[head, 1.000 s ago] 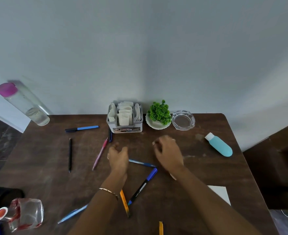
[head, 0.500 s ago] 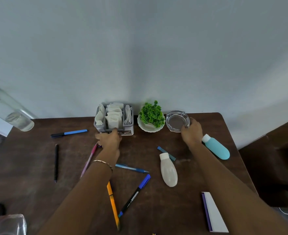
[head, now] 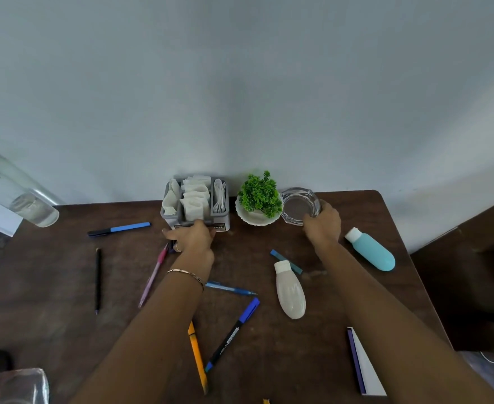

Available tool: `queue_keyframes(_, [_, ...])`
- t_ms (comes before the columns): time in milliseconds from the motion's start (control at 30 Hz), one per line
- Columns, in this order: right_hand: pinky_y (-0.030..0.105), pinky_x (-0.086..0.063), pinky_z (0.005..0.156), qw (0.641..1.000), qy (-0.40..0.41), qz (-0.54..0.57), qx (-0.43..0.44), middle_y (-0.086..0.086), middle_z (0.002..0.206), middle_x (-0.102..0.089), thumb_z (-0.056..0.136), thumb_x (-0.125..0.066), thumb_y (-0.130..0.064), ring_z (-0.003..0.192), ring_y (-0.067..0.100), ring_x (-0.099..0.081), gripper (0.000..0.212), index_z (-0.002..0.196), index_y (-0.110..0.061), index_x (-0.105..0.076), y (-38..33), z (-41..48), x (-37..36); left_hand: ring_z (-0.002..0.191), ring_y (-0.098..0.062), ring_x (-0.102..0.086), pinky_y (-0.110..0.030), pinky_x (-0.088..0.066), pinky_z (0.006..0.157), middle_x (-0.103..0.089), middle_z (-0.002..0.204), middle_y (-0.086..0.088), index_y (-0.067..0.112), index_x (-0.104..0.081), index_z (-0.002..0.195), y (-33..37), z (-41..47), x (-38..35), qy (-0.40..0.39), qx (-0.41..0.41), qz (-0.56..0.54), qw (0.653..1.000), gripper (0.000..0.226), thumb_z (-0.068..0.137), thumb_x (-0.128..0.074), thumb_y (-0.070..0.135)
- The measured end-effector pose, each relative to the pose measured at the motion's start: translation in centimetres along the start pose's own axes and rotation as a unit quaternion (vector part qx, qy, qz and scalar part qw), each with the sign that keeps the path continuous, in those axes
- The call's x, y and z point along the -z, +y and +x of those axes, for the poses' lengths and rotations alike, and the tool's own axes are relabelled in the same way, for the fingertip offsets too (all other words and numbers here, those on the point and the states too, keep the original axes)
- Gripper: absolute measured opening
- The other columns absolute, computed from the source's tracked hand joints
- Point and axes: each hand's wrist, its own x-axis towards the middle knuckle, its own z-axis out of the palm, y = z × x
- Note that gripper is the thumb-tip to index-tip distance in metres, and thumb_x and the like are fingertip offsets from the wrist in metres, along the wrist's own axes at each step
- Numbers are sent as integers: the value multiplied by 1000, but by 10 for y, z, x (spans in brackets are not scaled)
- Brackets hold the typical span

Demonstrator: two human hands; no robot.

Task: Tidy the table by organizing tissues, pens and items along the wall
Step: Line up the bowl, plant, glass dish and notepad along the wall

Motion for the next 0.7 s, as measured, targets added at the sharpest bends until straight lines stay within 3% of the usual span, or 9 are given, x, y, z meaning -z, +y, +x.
queue_keyframes(133, [41, -43, 98, 999, 20, 13, -26, 11, 143, -38, 86, -60, -22, 120, 31, -51, 64, 144, -12, -34, -3, -11, 6, 91, -29, -61, -21, -48, 39, -42, 133, -19, 13, -27, 125, 0, -15, -1, 24, 43, -21, 999, 58, 79, -61, 5])
queue_keyframes(267, [28, -39, 91, 998, 42, 45, 6, 5, 135, -46, 88, -62, -21, 115, 21, -51, 52, 136, -13, -43, 7, -38, 23, 63, -22, -60, -28, -49, 44, -53, 121, -21, 18, -26, 106, -8, -43, -3, 1, 96, -10, 995, 38, 85, -55, 7])
queue_keyframes(400, [30, -46, 93, 998, 40, 15, 45, 3, 119, -61, 88, -63, -19, 110, 18, -59, 36, 122, -14, -56, 35, -73, 51, 61, -15, -53, -28, -51, 54, -54, 91, -10, 13, -34, 109, -21, -88, 3, -132, 105, 77, 983, 29, 90, -55, 5])
queue_keyframes(500, [33, -49, 89, 997, 50, -41, 51, 1, 108, -66, 86, -66, -20, 102, 19, -62, 29, 114, -16, -60, 63, -105, 80, 58, -12, -52, -25, -48, 53, -54, 83, -5, 9, -47, 113, -32, -122, 15, -258, 62, 173, 949, 21, 93, -53, 7])
queue_keyframes(600, [35, -47, 93, 991, 55, -116, 19, 2, 120, -61, 85, -69, -28, 113, 20, -57, 39, 121, -18, -58, 92, -137, 110, 57, -15, -56, -25, -49, 52, -58, 87, -10, 7, -55, 104, -44, -149, 30, -347, 33, 252, 903, 12, 92, -53, 5])
queue_keyframes(700, [40, -46, 95, 982, 53, -174, -43, 6, 133, -53, 81, -70, -45, 122, 24, -49, 57, 128, -16, -54, 124, -164, 130, 63, -17, -62, -26, -53, 57, -63, 92, -10, 7, -60, 99, -59, -175, 49, -430, 79, 310, 844, 10, 92, -54, 4])
